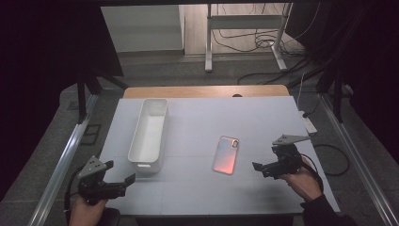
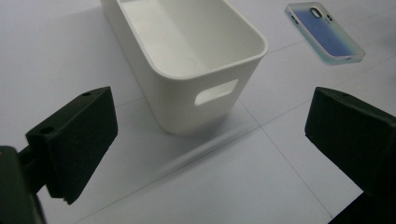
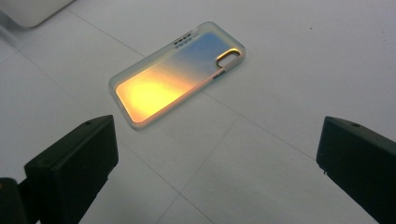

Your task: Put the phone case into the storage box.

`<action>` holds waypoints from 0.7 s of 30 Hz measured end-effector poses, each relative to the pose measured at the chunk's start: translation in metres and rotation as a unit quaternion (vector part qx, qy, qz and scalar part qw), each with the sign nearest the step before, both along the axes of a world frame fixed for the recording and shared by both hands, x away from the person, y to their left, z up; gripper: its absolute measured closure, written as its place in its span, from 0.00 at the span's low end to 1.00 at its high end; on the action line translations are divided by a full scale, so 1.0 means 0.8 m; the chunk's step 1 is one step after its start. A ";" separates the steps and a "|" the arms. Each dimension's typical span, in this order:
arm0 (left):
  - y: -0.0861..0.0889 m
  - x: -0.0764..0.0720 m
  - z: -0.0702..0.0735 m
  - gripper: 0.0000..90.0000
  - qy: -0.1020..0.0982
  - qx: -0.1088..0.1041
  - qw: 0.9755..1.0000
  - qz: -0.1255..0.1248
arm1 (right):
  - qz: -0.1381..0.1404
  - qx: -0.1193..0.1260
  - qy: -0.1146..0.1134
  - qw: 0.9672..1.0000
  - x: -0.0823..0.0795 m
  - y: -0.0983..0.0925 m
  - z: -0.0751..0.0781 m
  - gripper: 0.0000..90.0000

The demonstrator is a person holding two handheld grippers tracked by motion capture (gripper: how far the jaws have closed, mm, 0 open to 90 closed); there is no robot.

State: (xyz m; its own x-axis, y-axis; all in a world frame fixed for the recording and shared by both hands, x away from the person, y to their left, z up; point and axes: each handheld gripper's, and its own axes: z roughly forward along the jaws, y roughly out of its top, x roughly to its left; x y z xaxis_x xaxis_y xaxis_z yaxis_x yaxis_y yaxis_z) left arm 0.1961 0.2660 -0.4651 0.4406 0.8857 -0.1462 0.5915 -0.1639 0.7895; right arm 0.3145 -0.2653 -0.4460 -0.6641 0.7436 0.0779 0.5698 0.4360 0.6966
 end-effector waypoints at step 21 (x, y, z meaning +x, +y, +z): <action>0.002 0.000 0.000 0.03 0.001 -0.006 1.000 0.005 | 0.022 -0.006 0.006 1.000 0.017 0.026 -0.005 0.00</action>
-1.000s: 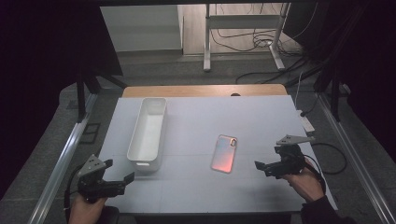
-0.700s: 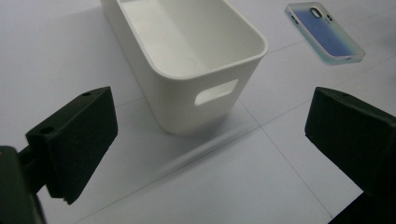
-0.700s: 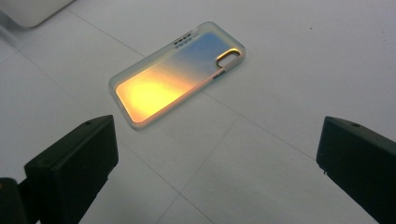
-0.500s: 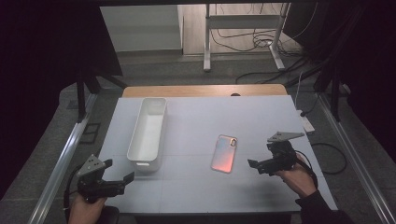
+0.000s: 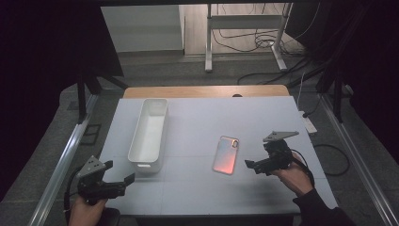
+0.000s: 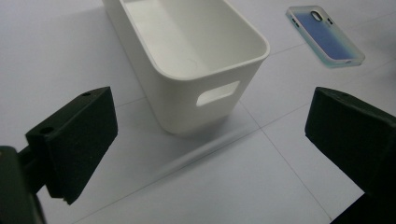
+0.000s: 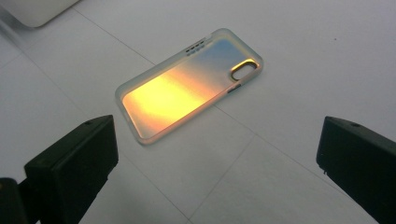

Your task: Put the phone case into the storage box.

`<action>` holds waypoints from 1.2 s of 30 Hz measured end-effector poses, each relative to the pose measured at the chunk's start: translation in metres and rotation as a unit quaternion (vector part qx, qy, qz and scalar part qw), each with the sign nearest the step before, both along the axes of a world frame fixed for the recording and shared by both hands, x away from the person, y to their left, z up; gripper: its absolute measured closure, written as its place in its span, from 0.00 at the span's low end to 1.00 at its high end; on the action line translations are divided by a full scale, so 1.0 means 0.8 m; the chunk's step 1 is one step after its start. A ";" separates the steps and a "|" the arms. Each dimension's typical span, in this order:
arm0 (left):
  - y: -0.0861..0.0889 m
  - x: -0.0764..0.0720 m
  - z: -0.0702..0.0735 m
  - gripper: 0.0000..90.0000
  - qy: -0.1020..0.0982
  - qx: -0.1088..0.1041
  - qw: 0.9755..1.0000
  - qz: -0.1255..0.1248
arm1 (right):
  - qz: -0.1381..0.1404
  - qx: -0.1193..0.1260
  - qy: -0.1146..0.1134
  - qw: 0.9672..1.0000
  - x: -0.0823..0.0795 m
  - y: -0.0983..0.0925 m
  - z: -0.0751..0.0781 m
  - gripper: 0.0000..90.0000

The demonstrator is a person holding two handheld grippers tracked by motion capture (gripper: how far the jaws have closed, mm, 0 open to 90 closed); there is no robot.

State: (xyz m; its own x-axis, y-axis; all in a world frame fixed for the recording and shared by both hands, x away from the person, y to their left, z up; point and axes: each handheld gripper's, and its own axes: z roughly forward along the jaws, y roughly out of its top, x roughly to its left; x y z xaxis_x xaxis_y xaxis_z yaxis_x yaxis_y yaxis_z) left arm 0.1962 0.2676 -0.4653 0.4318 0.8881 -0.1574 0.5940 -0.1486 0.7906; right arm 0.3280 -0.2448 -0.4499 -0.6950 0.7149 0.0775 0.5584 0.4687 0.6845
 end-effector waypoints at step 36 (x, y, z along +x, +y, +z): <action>0.000 0.000 0.000 0.04 0.000 -0.002 1.000 0.003 | 0.032 -0.034 0.011 0.999 0.023 0.053 -0.015 0.00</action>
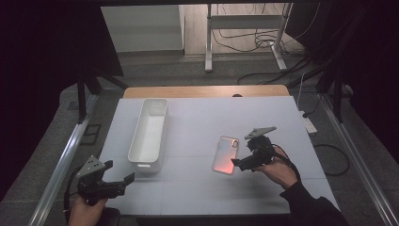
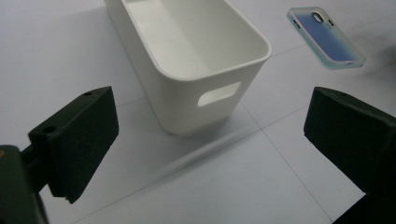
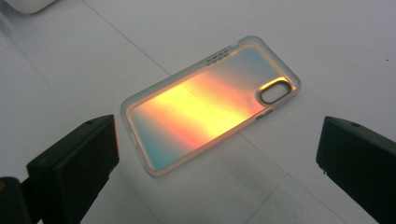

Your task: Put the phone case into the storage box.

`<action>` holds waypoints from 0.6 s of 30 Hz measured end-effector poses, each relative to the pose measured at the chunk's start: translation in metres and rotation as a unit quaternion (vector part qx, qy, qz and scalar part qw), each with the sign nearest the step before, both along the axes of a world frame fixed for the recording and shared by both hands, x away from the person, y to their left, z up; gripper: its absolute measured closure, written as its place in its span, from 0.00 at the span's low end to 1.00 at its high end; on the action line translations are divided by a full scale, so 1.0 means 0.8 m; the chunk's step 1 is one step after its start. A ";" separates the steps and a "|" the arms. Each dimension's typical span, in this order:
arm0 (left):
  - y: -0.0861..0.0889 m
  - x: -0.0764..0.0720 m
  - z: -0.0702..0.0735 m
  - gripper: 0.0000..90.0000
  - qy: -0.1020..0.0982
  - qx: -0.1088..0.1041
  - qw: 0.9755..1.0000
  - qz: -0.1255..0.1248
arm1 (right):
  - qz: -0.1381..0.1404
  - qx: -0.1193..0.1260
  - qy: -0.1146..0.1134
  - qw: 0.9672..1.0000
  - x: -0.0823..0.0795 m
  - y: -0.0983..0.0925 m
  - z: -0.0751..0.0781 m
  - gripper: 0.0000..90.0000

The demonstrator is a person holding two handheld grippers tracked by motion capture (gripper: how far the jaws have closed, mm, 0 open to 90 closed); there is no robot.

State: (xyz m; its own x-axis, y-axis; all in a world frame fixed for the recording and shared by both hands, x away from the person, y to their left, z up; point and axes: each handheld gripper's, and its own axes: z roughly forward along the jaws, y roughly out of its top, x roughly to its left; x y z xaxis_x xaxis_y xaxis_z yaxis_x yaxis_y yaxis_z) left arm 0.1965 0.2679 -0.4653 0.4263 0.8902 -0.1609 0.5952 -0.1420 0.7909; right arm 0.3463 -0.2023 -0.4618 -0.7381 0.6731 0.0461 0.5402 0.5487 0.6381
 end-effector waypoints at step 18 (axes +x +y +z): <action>0.000 0.000 0.000 0.05 0.000 0.000 1.000 0.000 | 0.015 -0.006 0.011 1.000 0.013 0.029 -0.005 0.09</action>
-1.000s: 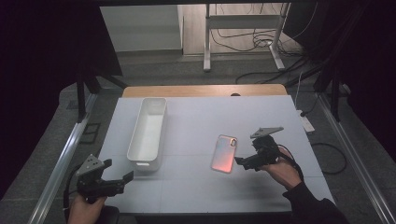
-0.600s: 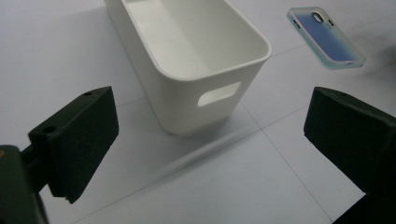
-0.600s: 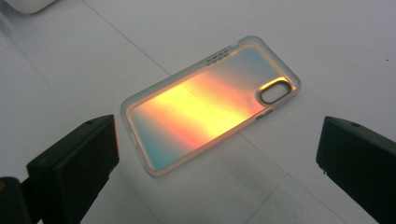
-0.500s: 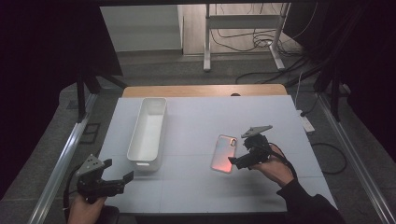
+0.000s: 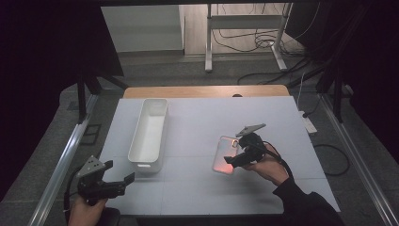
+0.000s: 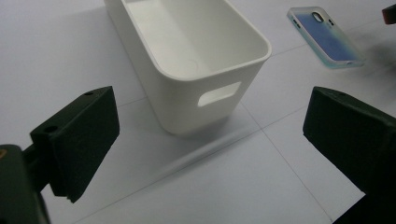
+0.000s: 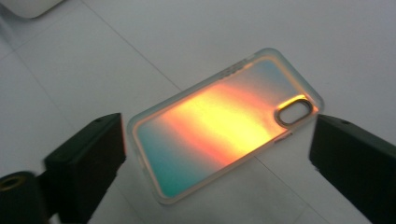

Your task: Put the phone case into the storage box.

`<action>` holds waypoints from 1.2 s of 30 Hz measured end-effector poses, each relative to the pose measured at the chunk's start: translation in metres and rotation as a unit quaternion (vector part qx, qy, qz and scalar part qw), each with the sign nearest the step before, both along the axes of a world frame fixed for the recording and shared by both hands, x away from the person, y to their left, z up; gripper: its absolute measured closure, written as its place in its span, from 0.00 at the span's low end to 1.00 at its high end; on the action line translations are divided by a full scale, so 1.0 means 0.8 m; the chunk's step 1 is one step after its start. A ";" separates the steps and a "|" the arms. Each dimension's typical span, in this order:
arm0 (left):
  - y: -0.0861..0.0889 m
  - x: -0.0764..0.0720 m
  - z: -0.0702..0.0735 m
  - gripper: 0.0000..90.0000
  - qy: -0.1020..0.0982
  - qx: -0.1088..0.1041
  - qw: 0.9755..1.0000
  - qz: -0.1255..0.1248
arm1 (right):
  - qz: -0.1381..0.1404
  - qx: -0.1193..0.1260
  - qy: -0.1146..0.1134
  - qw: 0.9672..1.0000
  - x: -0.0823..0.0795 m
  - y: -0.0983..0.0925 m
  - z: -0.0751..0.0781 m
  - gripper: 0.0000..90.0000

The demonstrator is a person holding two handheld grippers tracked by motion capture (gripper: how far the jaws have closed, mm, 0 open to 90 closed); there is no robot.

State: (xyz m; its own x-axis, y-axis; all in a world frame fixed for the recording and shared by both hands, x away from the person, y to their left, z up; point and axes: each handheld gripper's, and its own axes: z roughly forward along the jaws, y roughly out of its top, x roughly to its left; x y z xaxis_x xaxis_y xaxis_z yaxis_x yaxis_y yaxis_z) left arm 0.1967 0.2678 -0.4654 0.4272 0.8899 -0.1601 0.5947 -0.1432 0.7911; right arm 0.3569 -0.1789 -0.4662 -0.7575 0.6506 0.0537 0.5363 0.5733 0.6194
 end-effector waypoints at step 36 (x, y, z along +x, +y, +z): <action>0.002 0.000 0.000 0.05 -0.002 -0.005 1.000 0.000 | 0.038 -0.054 0.050 0.997 0.017 0.018 -0.039 0.99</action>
State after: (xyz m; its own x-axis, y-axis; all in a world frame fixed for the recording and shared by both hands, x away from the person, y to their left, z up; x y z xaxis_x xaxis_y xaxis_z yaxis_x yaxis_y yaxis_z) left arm 0.1964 0.2692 -0.4654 0.4283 0.8881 -0.1669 0.5910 -0.1356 0.7952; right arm 0.3702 -0.1644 -0.4971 -0.7985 0.5985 0.0647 0.5459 0.6747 0.4969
